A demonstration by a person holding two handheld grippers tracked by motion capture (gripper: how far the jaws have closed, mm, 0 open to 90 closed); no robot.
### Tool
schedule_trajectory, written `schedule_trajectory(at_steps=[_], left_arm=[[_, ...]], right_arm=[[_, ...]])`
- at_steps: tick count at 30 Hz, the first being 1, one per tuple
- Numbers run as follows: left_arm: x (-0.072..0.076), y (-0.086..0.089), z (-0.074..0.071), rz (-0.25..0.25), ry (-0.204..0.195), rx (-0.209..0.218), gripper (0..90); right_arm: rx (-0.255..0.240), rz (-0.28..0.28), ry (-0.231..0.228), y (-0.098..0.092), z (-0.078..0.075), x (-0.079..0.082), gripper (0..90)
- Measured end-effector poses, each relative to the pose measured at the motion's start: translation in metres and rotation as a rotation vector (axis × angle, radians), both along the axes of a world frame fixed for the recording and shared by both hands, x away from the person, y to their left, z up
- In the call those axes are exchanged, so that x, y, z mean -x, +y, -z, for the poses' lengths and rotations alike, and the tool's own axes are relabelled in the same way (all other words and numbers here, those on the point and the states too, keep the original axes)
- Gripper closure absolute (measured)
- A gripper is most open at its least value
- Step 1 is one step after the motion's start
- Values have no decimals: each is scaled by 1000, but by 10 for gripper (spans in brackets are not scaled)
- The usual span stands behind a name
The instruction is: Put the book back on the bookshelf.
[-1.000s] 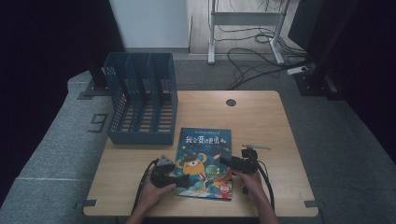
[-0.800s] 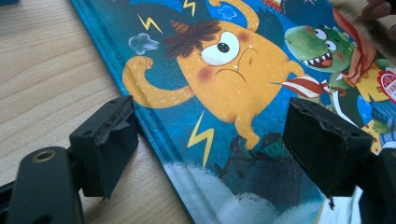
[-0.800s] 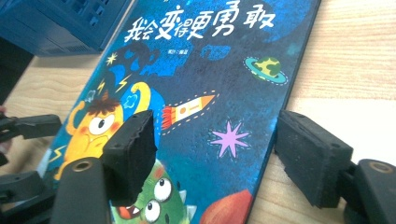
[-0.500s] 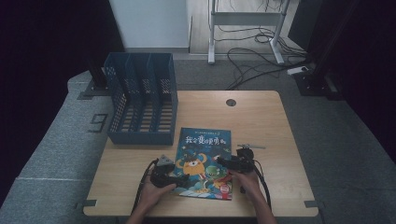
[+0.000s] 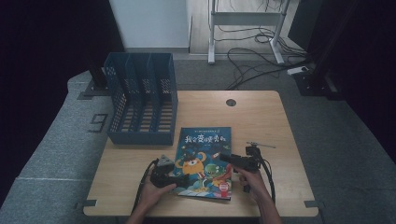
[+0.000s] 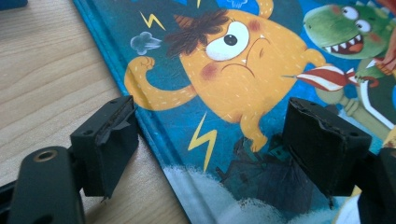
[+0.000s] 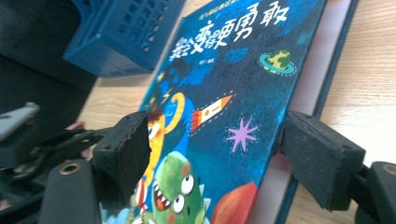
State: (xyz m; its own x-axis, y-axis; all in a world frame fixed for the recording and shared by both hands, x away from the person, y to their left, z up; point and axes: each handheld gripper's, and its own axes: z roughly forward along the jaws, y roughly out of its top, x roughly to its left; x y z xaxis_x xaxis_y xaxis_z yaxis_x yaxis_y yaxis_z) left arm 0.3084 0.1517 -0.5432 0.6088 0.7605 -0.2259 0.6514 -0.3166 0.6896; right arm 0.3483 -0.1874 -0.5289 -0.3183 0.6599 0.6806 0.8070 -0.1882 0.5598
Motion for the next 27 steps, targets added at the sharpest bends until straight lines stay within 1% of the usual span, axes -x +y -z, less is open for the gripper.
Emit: schedule_trajectory(at_steps=[1, 2, 3, 4, 5, 6, 7, 8, 9, 10, 11, 14, 15, 21, 22, 26, 27], left_arm=[[0, 0, 0, 0, 1, 2, 180], [0, 1, 0, 1, 6, 13, 180], [-1, 3, 0, -2, 20, 35, 176], [-2, 4, 0, 1, 22, 40, 178], [-2, 4, 0, 2, 21, 42, 182], [-2, 4, 0, 4, 22, 43, 183], [-2, 4, 0, 4, 22, 44, 183], [-2, 4, 0, 6, 21, 43, 185], [-2, 4, 0, 6, 19, 38, 185], [-1, 4, 0, 5, 13, 33, 187], [-1, 3, 0, 6, 9, 25, 190], [0, 2, 0, 9, 6, 16, 191], [0, 2, 0, 10, 6, 16, 194], [0, 2, 0, 10, 8, 22, 194], [0, 2, 0, 9, 8, 22, 194], [0, 2, 0, 13, 6, 18, 194], [0, 2, 0, 13, 7, 19, 196]], right_arm=[[-14, -4, 6, -1, 0, 0, 240], [-22, -10, 10, -2, 0, 0, 267], [-85, -61, 38, -2, 3, -1, 312], [-129, -99, 45, 2, 5, -2, 323], [-97, -90, 39, 9, 4, 0, 325], [14, -62, -5, 21, 1, 1, 328], [14, -62, -5, 21, 1, 1, 328], [98, -43, -42, 25, 0, 2, 350], [98, -43, -42, 25, 0, 2, 350], [134, -28, -62, 26, 0, 2, 355], [189, 4, -87, 25, 2, 1, 368], [198, 11, -93, 24, 4, -1, 378], [208, 12, -99, 24, 5, -3, 383], [193, 24, -112, 21, 7, -7, 403], [187, 23, -112, 19, 7, -8, 418], [195, 29, -120, 18, 7, -8, 473], [199, 35, -124, 17, 6, -8, 522]])
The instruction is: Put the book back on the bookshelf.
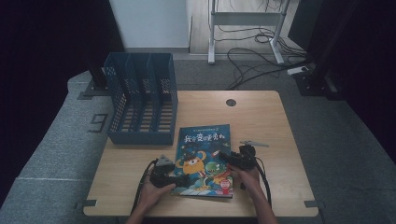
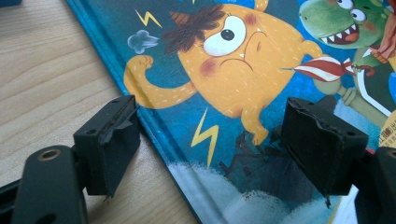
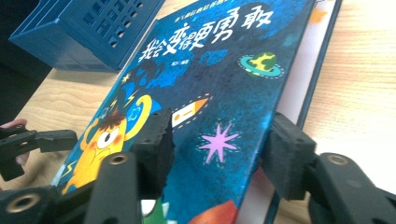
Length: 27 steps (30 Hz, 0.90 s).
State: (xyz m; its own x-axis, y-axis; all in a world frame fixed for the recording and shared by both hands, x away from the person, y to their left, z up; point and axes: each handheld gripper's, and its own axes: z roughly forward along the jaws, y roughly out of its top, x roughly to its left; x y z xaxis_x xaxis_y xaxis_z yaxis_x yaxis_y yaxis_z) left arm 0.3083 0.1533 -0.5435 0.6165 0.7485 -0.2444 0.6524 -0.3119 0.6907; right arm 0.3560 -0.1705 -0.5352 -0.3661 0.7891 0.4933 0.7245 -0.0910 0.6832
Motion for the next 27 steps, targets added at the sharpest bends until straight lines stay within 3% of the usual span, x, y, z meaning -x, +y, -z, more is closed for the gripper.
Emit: schedule_trajectory(at_steps=[14, 27], left_arm=[[16, -3, -6, 54, -26, -52, 177], [28, 0, -8, 117, -10, -62, 149]], right_arm=[[-64, -5, -14, -9, -4, 1, 619], [-103, 0, -26, -16, -11, 6, 686]])
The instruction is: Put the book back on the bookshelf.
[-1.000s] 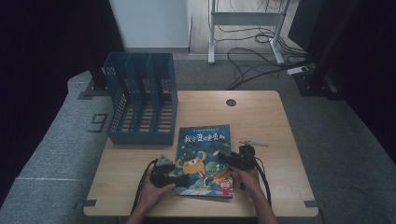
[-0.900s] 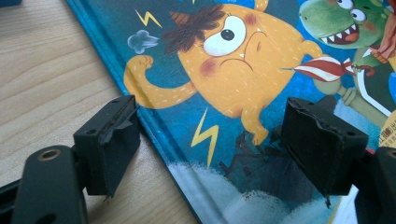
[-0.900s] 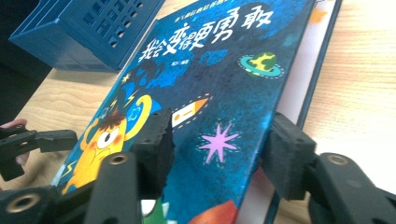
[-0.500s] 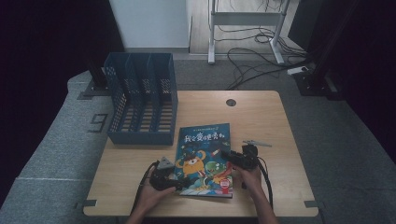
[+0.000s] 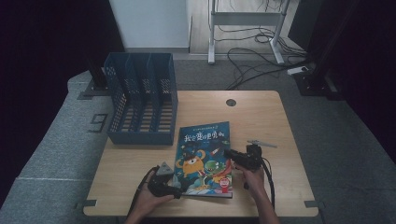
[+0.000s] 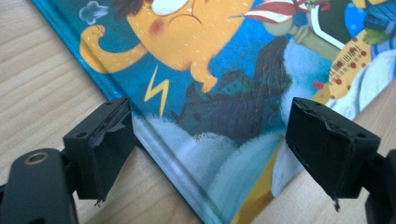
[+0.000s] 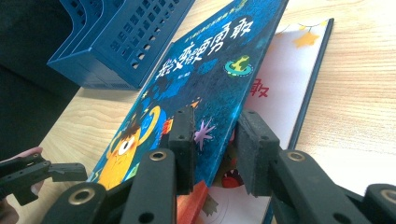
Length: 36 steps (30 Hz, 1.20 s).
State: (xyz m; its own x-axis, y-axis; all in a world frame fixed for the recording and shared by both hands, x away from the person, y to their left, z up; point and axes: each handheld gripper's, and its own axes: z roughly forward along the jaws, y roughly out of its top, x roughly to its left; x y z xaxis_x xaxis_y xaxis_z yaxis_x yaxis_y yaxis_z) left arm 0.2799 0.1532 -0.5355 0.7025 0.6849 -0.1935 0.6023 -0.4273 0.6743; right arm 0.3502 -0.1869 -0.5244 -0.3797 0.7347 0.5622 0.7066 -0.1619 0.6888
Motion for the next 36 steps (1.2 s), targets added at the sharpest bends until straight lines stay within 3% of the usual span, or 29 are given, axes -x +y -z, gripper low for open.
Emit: schedule_trajectory(at_steps=[8, 14, 21, 25, 36], left_arm=[[5, 1, -2, 26, 4, -13, 150], [7, 0, -2, 0, -19, -31, 143], [11, -1, -2, 34, -4, -33, 139], [13, -2, -1, 49, -3, -59, 126], [10, -3, 3, 52, 25, -66, 82]], right_arm=[[-6, -6, 0, -1, -1, 0, 689], [-7, -7, 6, -2, 0, 0, 689], [-8, -10, 12, -3, 1, -1, 689], [-10, -9, 11, -3, 1, -1, 689], [4, -16, 9, -2, 1, -2, 672]])
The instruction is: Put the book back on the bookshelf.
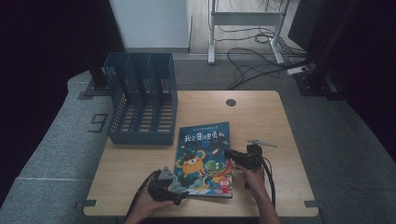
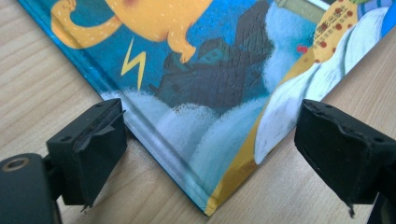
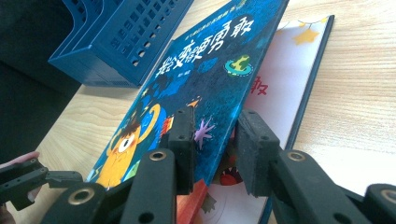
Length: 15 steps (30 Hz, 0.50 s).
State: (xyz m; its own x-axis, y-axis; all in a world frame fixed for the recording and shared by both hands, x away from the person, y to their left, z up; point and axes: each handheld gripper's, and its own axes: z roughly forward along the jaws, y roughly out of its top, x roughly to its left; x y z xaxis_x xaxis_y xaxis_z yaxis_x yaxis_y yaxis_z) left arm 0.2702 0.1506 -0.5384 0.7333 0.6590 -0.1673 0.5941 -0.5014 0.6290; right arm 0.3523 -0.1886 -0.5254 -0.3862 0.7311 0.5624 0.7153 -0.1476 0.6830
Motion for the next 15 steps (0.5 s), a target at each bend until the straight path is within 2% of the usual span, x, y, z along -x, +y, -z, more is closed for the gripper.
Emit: schedule_trajectory(at_steps=[5, 8, 9, 12, 15], left_arm=[[0, 0, 0, 4, 0, -1, 76], [-1, 1, 0, 7, 4, 6, 75], [-1, 1, 0, 6, 5, 8, 77], [-1, 2, 0, 6, 3, 12, 84], [-2, 2, 1, 6, 5, 17, 86]], right_arm=[[51, -19, -6, 4, -2, -2, 633], [43, -37, -5, 4, -2, -6, 624], [33, -62, 4, 5, -1, -11, 616], [27, -80, 5, 8, -1, -18, 610], [40, -88, 11, 11, -2, -28, 607]])
